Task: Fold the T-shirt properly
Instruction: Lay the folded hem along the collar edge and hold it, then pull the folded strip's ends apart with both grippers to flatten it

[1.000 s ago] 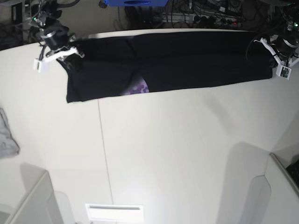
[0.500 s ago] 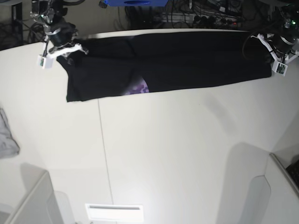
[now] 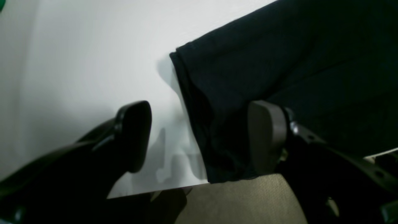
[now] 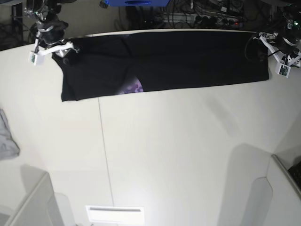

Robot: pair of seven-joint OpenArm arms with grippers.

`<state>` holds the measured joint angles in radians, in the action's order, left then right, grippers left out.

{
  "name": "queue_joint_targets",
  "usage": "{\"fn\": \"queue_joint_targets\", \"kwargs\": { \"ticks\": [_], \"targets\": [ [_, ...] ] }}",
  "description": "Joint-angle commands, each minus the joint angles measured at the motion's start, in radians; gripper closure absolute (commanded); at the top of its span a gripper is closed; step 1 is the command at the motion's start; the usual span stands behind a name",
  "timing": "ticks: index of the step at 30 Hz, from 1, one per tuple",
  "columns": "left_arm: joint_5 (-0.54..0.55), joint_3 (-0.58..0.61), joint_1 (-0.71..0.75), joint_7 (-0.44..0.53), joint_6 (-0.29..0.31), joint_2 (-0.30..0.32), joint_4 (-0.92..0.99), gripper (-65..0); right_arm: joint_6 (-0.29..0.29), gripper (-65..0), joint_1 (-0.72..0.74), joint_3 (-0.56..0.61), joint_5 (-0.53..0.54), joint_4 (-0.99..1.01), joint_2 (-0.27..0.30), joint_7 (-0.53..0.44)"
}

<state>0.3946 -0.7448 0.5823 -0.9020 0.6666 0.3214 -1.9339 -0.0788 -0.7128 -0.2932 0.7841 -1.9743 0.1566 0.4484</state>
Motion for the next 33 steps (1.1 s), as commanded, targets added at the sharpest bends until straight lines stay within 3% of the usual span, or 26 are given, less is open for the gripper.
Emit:
{"fn": "queue_joint_targets", "kwargs": {
  "ticks": [1, 2, 4, 7, 8, 9, 15, 25, 33],
  "targets": [
    [0.008, -0.011, 0.005, 0.014, 0.002, 0.014, -0.019, -46.2, 0.017, -30.5, -0.003, -0.008, 0.005, -0.021, 0.008, -0.024],
    [0.01, -0.011, 0.005, 0.014, 0.005, 0.012, -0.019, -45.4, 0.02, -30.5, 0.006, -0.008, 0.004, -0.024, 0.013, -0.026],
    [0.01, -0.011, 0.003, 0.016, 0.006, -0.006, -0.019, -35.1, 0.06, -27.9, 0.028, -0.007, 0.002, -0.029, 0.013, -0.04],
    [0.01, -0.008, -0.008, 0.019, 0.006, -0.048, -0.012, -0.7, 0.172, -10.5, 0.08, -0.005, 0.002, -0.021, 0.016, -0.032],
    [0.004, -0.005, -0.025, 0.019, 0.005, -0.058, -0.009, 0.0, 0.195, -0.8, 0.098, -0.005, 0.002, -0.016, 0.016, -0.013],
    [0.0, -0.008, -0.037, 0.019, 0.0, -0.075, -0.002, 0.0, 0.187, 0.0, 0.117, -0.005, 0.002, -0.006, 0.013, 0.011],
    [-0.093, 0.001, -0.098, 0.019, 0.005, -0.126, 0.103, 0.0, 0.142, 0.0, 0.2, -0.007, 0.002, 0.134, 0.014, 0.065],
    [-0.224, 0.001, -0.215, 0.094, 0.005, -0.127, 0.33, 0.0, 0.142, 0.0, 0.315, -0.007, 0.001, 0.376, 0.036, 0.062],
    [-0.237, 0.023, -0.325, 0.086, -0.001, -0.127, 0.385, 0.0, 0.141, 0.0, 0.414, -0.007, 0.001, 0.47, 0.038, 0.06]
  ]
}}
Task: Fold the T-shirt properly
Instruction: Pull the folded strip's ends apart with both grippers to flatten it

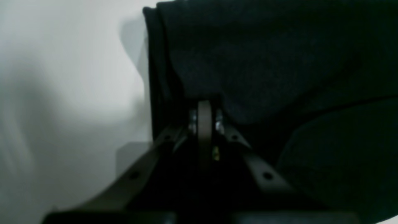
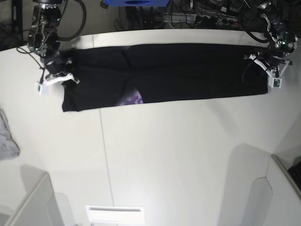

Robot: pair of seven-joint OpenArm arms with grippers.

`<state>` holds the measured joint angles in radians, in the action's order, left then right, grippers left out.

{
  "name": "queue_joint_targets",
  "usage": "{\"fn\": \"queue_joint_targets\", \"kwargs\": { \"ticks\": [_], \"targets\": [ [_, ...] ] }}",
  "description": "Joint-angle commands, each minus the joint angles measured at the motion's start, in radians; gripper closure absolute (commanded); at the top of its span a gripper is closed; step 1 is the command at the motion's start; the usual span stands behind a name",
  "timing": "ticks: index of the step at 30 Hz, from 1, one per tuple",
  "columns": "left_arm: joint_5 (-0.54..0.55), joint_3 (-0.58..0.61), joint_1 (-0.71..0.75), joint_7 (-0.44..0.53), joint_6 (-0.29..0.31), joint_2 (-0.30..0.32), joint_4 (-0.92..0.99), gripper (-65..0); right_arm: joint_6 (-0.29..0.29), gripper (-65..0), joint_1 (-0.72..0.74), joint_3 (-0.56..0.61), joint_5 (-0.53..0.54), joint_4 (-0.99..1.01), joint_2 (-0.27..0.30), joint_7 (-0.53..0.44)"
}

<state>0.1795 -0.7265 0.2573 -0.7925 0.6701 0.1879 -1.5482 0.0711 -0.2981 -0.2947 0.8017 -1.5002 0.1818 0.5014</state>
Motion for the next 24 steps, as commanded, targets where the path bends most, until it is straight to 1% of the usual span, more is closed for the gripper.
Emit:
{"fn": "queue_joint_targets", "kwargs": {
  "ticks": [1, 3, 5, 6, 11, 14, 16, 19, 24],
  "targets": [
    [-0.022, 0.021, -0.006, -0.023, -0.005, 0.009, -0.001, 0.0, -0.009, 0.0, 0.01, -0.005, -0.017, 0.005, 0.012, 0.007],
    [-0.022, 0.051, -0.013, -0.023, -0.016, 0.009, -0.008, 0.0, -0.009, 0.0, 0.026, -0.005, -0.017, 0.016, 0.012, 0.007],
    [-0.021, 0.068, -0.013, -0.023, -0.059, 0.009, -0.031, 0.0, -0.009, 0.0, 0.024, -0.005, -0.015, 0.0, 0.012, 0.007],
    [-0.016, 0.068, -0.011, -0.023, -0.069, 0.009, -0.053, 0.0, -0.009, 0.0, 0.02, -0.007, -0.015, -0.021, 0.012, 0.007],
    [-0.011, 0.049, 0.009, -0.025, -0.071, 0.008, -0.169, 0.0, -0.009, 0.0, -0.013, -0.007, -0.015, -0.155, 0.008, 0.013],
    [-0.007, -0.009, 0.021, -0.025, -0.069, 0.003, -0.255, 0.0, -0.009, 0.0, -0.011, -0.004, -0.015, -0.218, 0.011, 0.016],
    [-0.007, -0.02, 0.023, -0.025, -0.069, -0.008, -0.288, 0.0, -0.009, 0.0, -0.002, -0.004, -0.015, -0.228, 0.014, 0.032],
    [-0.008, -0.017, 0.0, -0.025, -0.072, -0.011, -0.255, 0.0, -0.009, 0.0, 0.067, -0.005, -0.017, -0.198, 0.017, 0.079],
    [-0.022, 0.008, -0.059, -0.018, -0.075, -0.026, -0.087, 0.0, -0.009, 0.0, 0.158, -0.004, -0.017, -0.076, 0.022, 0.093]
  ]
}}
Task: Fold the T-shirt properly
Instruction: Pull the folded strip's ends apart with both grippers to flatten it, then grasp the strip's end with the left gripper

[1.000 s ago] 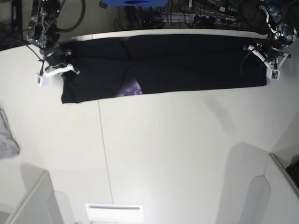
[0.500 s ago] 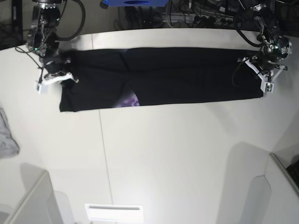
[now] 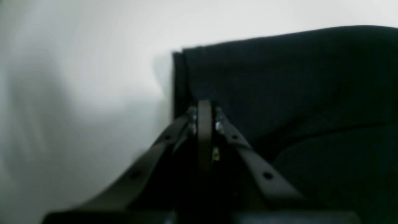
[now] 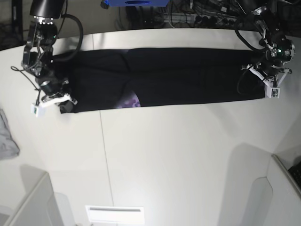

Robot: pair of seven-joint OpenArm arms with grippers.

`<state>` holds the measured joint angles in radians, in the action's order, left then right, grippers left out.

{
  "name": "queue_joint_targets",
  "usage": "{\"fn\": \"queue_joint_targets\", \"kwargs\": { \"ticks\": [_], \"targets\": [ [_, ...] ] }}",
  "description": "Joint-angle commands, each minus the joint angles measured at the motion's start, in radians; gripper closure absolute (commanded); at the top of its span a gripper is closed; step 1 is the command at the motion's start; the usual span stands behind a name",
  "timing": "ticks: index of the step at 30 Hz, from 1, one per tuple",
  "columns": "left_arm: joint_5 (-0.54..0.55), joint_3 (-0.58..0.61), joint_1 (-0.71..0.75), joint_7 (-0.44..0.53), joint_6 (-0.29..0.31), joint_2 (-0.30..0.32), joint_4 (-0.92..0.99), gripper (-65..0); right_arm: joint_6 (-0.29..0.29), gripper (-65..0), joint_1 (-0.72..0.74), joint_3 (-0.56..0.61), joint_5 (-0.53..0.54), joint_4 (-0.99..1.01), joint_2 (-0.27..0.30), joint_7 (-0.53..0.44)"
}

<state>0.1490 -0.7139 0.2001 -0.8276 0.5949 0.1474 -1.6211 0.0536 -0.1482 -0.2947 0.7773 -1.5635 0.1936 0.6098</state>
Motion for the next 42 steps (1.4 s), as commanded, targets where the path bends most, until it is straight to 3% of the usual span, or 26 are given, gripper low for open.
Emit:
{"fn": "queue_joint_targets", "kwargs": {
  "ticks": [1, 8, 18, 28, 31, 36, 41, 42],
  "targets": [
    [0.008, -0.005, -0.008, 0.018, 0.0, 0.014, 0.014, 0.0, 0.009, 0.0, 0.023, -0.004, 0.008, 0.011, 0.01, -0.015],
    [0.008, 0.004, -0.023, 0.02, -0.063, 0.016, 0.095, 0.0, 0.009, 0.0, 0.104, -0.004, 0.008, 0.217, 0.057, -0.057],
    [0.008, 0.063, -0.024, 0.02, -0.065, 0.041, 0.127, 0.0, 0.009, 0.0, 0.106, -0.005, 0.008, 0.311, 0.086, -0.135],
    [0.022, 0.052, -0.015, 0.007, -0.06, 0.041, -0.09, 0.0, 0.01, 0.0, 0.042, 0.001, 0.014, 0.048, 0.07, -0.129],
    [0.027, 0.007, -0.021, -0.077, -0.054, 0.039, -0.176, 0.0, 0.01, 0.0, 0.025, -0.004, 0.014, -0.038, 0.057, -0.083],
    [0.186, -0.123, -0.017, -0.177, 0.021, 0.045, -0.244, 0.0, 0.01, 0.0, -0.012, -0.004, 0.014, -0.154, 0.031, -0.043],
    [0.283, -0.198, 0.049, -0.181, 0.029, 0.067, -0.242, 0.0, 0.01, 0.0, -0.072, 0.002, 0.014, -0.248, 0.02, -0.043],
    [0.304, -0.203, 0.065, -0.18, 0.029, 0.067, -0.241, -8.1, 0.01, 0.0, -0.083, 0.004, 0.014, -0.259, 0.019, -0.043]
  ]
}}
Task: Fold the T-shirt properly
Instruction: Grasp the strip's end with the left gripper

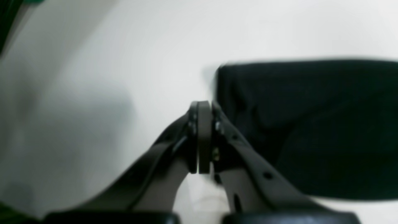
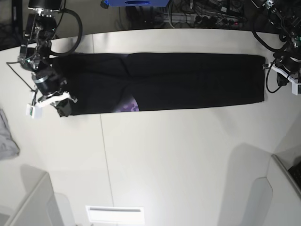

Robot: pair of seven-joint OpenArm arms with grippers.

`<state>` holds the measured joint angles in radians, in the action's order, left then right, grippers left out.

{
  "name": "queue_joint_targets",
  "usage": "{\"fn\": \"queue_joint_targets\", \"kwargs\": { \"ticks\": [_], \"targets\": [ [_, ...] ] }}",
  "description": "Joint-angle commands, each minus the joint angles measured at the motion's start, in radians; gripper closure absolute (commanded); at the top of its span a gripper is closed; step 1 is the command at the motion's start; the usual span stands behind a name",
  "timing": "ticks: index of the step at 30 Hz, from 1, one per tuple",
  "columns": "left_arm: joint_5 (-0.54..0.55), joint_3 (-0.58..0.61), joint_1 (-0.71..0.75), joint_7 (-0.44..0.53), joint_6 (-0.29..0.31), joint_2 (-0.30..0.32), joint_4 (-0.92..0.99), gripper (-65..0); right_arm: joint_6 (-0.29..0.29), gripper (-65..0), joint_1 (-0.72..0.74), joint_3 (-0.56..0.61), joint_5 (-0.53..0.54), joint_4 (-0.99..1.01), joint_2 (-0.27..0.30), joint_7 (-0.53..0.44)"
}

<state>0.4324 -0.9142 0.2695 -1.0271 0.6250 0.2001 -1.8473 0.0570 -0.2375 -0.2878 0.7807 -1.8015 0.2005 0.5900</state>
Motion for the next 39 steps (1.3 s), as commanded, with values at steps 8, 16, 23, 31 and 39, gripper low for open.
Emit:
{"fn": "queue_joint_targets", "kwargs": {
  "ticks": [8, 16, 23, 31, 39],
  "targets": [
    [0.256, 0.007, 0.089, 0.02, -0.001, 0.019, -0.01, -65.0, 0.013, 0.0, -0.029, -0.001, 0.007, -0.025, -0.02, -0.023],
    [0.263, -0.001, 0.064, 0.021, -0.001, 0.025, 0.127, -65.0, 0.013, 0.0, -0.046, 0.038, 0.007, -0.03, -0.017, -0.023],
    [0.243, 0.013, 0.023, 0.078, -0.001, 0.068, 0.298, -65.0, 0.011, 0.0, -0.047, 0.08, 0.007, -0.031, -0.02, -0.023],
    [0.099, 0.191, 0.015, 0.205, -0.001, 0.065, 0.39, -65.0, 0.011, 0.0, -0.053, 0.08, 0.007, -0.047, -0.023, -0.023],
    [0.095, 0.211, -0.025, 0.204, -0.001, 0.065, 0.479, -52.2, 0.008, 0.0, -0.082, 0.078, 0.007, -0.087, -0.023, -0.028]
  ]
}}
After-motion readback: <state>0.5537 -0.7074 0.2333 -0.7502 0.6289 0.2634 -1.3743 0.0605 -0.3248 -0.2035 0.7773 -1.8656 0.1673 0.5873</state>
